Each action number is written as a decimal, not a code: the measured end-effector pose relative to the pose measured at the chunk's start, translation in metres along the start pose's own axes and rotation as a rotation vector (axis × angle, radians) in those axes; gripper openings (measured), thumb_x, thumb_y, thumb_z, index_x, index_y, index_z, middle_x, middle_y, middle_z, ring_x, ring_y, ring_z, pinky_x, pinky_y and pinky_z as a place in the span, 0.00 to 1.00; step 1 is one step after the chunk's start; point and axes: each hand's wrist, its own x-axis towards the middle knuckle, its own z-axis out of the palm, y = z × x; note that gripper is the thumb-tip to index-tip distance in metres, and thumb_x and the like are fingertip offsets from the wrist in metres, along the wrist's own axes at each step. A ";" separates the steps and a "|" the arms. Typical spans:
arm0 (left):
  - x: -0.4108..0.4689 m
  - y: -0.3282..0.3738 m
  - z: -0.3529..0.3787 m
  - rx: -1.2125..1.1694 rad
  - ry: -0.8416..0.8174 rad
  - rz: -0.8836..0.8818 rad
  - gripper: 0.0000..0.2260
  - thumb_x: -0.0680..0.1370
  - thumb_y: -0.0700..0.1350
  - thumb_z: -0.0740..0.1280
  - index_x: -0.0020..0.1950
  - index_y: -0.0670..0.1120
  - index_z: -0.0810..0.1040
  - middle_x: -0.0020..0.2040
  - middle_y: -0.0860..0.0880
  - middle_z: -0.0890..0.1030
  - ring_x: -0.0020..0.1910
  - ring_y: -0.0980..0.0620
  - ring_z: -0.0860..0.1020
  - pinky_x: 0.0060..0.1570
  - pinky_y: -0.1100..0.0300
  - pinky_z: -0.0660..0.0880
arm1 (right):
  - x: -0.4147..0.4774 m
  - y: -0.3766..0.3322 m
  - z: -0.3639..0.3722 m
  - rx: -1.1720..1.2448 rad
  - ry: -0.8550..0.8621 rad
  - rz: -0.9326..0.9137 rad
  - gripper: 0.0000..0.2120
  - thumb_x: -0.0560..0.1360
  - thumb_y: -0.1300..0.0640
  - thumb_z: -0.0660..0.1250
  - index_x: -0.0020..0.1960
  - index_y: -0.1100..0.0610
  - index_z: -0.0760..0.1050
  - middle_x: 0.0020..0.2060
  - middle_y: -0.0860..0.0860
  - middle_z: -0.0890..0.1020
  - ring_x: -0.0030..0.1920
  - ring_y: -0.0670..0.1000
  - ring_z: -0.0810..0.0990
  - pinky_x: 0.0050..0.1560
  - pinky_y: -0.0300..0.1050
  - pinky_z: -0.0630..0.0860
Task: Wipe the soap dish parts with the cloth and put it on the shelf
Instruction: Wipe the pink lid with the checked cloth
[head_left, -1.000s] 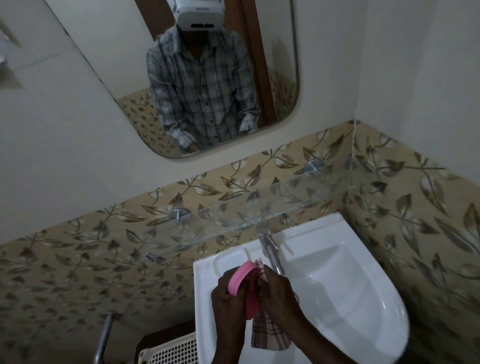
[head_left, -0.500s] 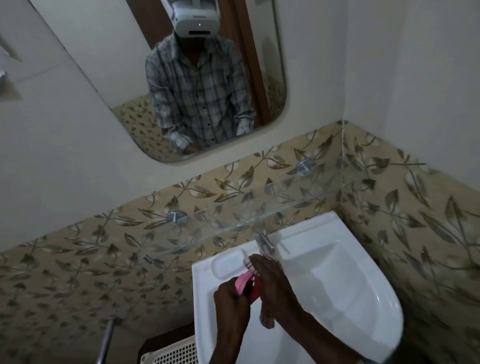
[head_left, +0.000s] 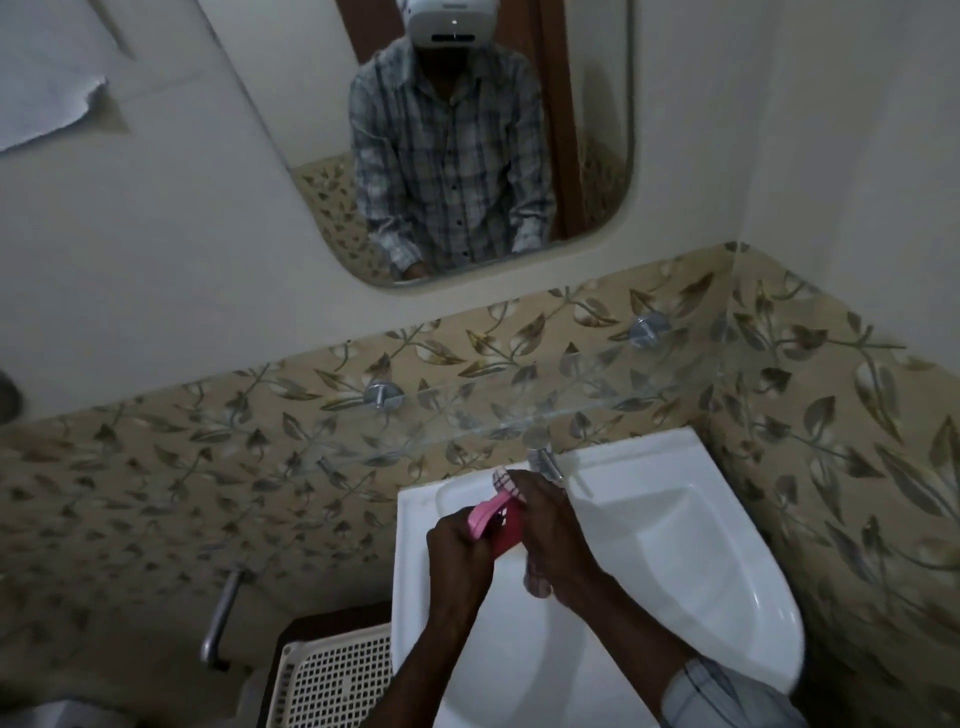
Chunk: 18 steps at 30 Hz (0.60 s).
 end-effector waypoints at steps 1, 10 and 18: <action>-0.003 -0.001 0.001 -0.026 0.039 0.000 0.09 0.76 0.34 0.66 0.39 0.39 0.83 0.33 0.42 0.84 0.30 0.54 0.78 0.31 0.54 0.74 | 0.003 0.000 -0.001 -0.006 -0.022 0.026 0.16 0.77 0.48 0.63 0.41 0.61 0.79 0.38 0.51 0.82 0.42 0.51 0.79 0.46 0.47 0.74; -0.017 0.000 -0.010 -0.316 0.139 -0.055 0.08 0.77 0.46 0.67 0.51 0.48 0.85 0.42 0.50 0.87 0.43 0.51 0.85 0.42 0.55 0.82 | 0.033 -0.053 -0.018 0.114 -0.161 0.314 0.10 0.76 0.66 0.59 0.41 0.57 0.76 0.33 0.48 0.78 0.37 0.51 0.77 0.31 0.38 0.67; 0.024 0.042 -0.031 -0.016 -0.245 -0.118 0.05 0.73 0.41 0.69 0.39 0.45 0.84 0.35 0.48 0.85 0.36 0.51 0.83 0.36 0.65 0.75 | 0.011 -0.056 -0.019 -0.103 -0.185 -0.041 0.14 0.80 0.62 0.61 0.64 0.62 0.76 0.59 0.56 0.81 0.61 0.56 0.78 0.63 0.46 0.74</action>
